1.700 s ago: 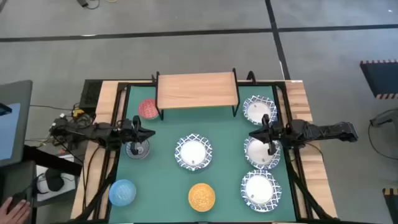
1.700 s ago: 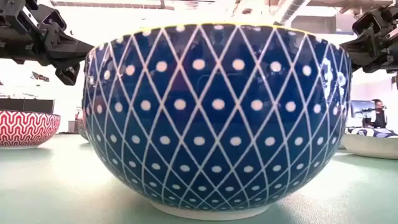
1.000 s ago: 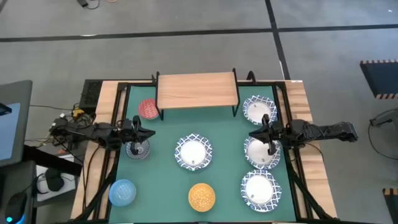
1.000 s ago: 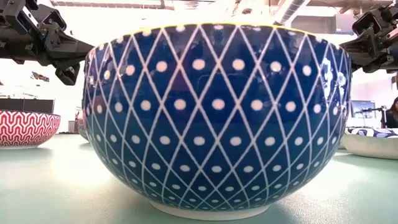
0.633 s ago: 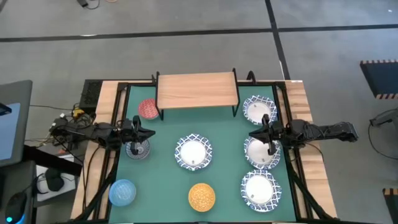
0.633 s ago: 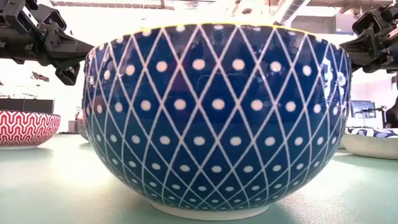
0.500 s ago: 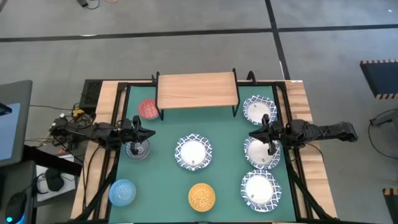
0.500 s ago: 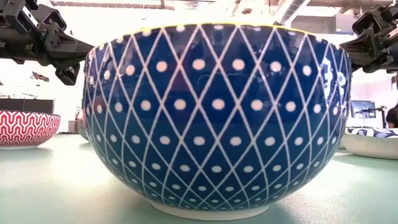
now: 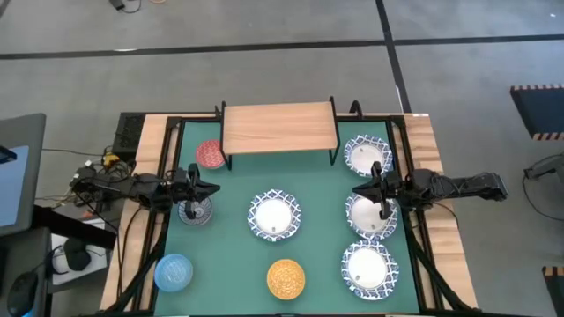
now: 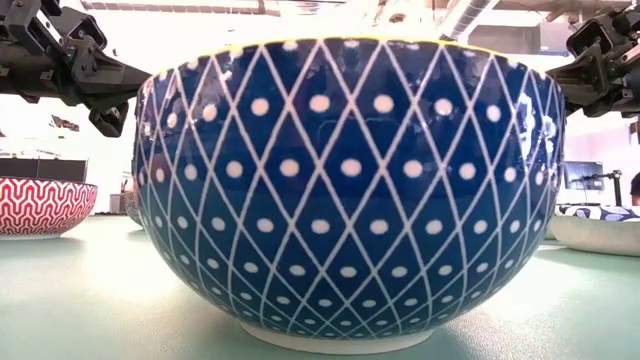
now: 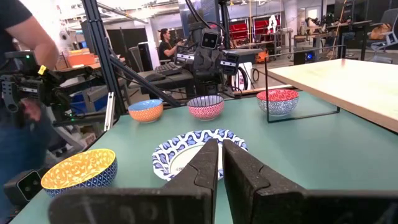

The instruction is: Place and stack bowls onto a shelf

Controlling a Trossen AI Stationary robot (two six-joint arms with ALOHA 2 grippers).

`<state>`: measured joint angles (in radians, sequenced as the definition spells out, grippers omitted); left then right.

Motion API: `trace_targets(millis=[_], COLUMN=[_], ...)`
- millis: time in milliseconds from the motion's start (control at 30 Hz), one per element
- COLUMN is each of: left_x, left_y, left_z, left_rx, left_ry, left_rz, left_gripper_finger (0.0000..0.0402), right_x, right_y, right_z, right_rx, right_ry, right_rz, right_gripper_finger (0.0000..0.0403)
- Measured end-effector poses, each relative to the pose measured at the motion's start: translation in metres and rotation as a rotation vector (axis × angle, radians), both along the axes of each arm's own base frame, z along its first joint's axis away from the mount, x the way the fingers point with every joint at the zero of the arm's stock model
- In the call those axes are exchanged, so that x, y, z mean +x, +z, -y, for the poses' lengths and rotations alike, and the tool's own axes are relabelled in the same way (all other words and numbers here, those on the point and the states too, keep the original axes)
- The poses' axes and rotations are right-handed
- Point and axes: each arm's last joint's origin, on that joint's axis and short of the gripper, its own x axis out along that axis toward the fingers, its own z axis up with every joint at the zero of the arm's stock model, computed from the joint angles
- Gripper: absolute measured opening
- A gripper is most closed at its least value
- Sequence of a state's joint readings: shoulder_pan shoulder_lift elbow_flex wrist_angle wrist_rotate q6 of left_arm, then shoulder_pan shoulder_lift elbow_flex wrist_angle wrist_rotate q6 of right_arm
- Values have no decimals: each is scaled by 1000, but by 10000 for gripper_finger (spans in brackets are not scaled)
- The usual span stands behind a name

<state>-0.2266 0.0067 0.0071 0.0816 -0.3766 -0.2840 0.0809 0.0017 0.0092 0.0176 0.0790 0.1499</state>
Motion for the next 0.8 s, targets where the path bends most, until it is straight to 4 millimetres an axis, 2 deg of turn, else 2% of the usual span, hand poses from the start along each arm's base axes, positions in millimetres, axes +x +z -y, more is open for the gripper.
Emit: trace_targets(millis=[200, 400, 533, 633, 800], left_x=[0, -4, -3, 0, 6], left_y=[1, 0, -2, -4, 3], left_z=[-1, -13, -18, -20, -17], left_rx=[-65, -182, -237, -241, -260], left_ry=[26, 387, 493, 501, 353], left_rz=[18, 54, 62, 43, 54], left_gripper_finger=[0, 0, 0, 0, 0], right_x=[0, 0, 0, 0, 0], right_y=[0, 0, 0, 0, 0], right_z=[0, 0, 0, 0, 0], right_rx=[0, 0, 0, 0, 0], right_ry=[0, 0, 0, 0, 0], right_rz=[0, 0, 0, 0, 0], right_gripper_finger=[51, 51, 51, 51, 51])
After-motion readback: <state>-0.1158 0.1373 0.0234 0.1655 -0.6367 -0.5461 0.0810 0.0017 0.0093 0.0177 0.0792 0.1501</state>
